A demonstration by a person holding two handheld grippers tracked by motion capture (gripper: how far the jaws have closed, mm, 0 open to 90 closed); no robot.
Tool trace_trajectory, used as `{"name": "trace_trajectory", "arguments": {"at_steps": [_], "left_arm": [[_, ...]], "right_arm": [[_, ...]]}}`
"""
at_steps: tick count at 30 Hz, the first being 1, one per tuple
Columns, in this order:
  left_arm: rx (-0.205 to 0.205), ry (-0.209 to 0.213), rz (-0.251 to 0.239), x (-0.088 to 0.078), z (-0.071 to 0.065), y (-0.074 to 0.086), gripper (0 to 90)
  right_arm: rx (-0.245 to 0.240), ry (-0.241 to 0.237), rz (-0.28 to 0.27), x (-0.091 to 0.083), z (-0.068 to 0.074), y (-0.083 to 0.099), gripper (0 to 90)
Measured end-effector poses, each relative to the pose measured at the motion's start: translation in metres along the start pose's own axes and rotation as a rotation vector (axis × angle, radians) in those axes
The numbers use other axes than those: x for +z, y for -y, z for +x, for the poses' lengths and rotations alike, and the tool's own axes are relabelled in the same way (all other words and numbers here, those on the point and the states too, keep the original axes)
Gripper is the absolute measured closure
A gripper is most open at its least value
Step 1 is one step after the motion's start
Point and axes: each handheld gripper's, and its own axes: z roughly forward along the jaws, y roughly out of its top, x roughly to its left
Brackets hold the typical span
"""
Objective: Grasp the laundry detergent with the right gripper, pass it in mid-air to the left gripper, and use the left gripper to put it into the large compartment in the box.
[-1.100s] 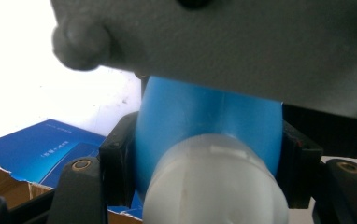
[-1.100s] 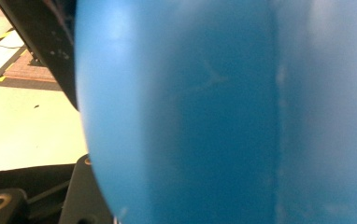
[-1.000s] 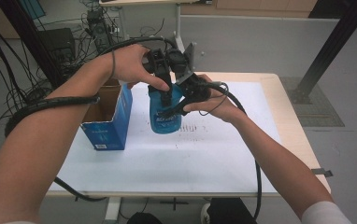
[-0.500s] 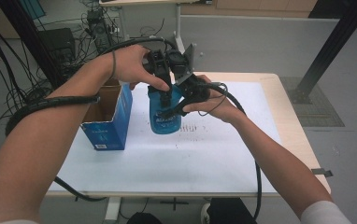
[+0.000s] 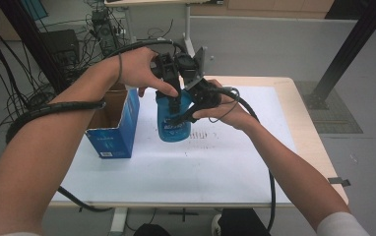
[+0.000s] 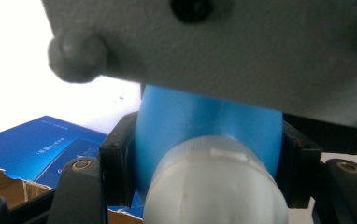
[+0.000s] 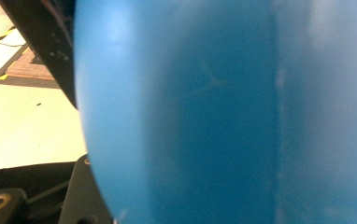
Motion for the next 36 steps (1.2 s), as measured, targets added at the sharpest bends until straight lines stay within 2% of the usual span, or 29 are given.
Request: {"name": "trace_trajectory", "arguments": {"at_steps": [1,7,8,16,22,23,29,30,31,36], "left_arm": [[-0.006,-0.001,-0.001,0.0003,-0.0006,0.0,36.8],[-0.009,0.004,0.007,0.0023,-0.0011,0.0002,36.8],[-0.01,0.003,0.005,0.0026,-0.0012,0.0004,36.8],[-0.014,0.008,0.012,0.0024,-0.001,0.0003,36.8],[-0.011,0.006,0.012,0.0031,-0.0013,-0.0002,36.8],[-0.011,0.004,0.012,0.0034,-0.0014,-0.0002,36.9],[-0.014,0.007,0.009,0.0038,-0.0013,-0.0007,36.8],[0.0,0.006,0.028,0.0021,-0.0005,-0.002,36.8],[-0.02,0.008,0.009,0.0033,-0.0018,-0.0012,36.9],[-0.013,0.008,0.017,0.0036,-0.0014,-0.0019,36.8]], "right_arm": [[0.011,-0.003,0.008,-0.0002,0.0009,0.0001,43.3],[0.014,-0.005,0.014,0.0013,0.0022,0.0006,43.2],[-0.005,-0.001,0.006,0.0023,0.0008,0.0008,43.2],[0.011,-0.009,0.011,0.0025,0.0019,0.0009,43.2],[0.015,-0.012,-0.003,0.003,0.0018,0.0028,43.2],[0.004,-0.009,-0.011,0.0038,0.0009,0.0033,43.2],[0.014,-0.014,-0.009,0.0034,0.0014,0.0044,43.0],[0.01,-0.014,-0.011,0.0035,0.0012,0.0043,43.0],[0.009,-0.013,-0.014,0.0033,0.001,0.0044,42.9],[0.008,-0.01,-0.015,0.0032,0.0011,0.0047,42.9]]}}
